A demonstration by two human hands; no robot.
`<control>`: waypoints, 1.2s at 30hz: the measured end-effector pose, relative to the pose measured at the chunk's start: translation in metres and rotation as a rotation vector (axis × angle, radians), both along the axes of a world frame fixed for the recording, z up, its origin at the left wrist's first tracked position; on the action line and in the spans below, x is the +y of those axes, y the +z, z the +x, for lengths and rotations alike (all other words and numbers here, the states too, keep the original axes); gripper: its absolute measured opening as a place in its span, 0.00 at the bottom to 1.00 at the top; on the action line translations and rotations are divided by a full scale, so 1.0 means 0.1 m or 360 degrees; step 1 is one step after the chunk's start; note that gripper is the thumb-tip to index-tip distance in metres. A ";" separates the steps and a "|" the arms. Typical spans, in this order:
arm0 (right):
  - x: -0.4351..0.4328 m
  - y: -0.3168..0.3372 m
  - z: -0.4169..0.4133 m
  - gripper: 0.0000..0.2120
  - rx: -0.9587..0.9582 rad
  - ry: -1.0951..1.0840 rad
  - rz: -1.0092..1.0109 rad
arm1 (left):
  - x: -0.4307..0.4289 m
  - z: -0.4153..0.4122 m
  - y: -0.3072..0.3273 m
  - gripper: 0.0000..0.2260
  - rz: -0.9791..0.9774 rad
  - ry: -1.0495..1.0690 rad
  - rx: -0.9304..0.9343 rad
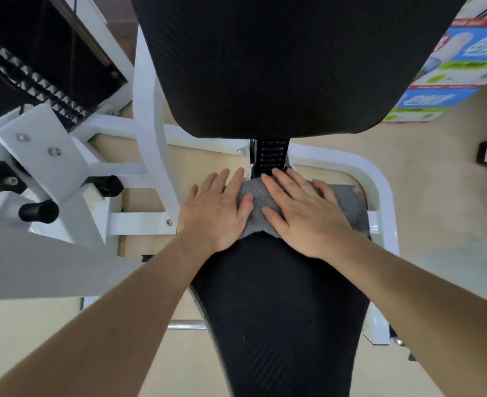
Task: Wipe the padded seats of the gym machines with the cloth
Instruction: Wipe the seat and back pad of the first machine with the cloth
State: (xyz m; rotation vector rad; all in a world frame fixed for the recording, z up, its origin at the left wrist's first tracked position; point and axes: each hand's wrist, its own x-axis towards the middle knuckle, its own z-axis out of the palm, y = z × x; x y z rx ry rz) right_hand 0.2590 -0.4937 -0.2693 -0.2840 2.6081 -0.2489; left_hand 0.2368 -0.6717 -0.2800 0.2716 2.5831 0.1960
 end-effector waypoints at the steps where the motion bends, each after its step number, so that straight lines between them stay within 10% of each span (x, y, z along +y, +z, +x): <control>1: -0.02 -0.03 -0.08 0.29 -0.0027 -0.0036 0.0002 | 0.02 -0.06 -0.02 0.27 -0.0005 0.0024 -0.0026; 17: 0.25 0.51 1.39 0.30 -0.0119 0.0003 -0.0003 | 0.33 1.15 0.53 0.27 -0.0015 -0.0338 -0.0076; 28: 0.57 -0.03 0.22 0.29 0.0018 -0.0191 -0.0077 | 0.82 0.27 0.12 0.25 -0.0071 0.0026 0.0014; 36: 0.53 0.21 0.88 0.28 -0.0067 -0.0136 -0.0061 | 0.85 1.06 0.38 0.25 0.0054 0.0069 0.0013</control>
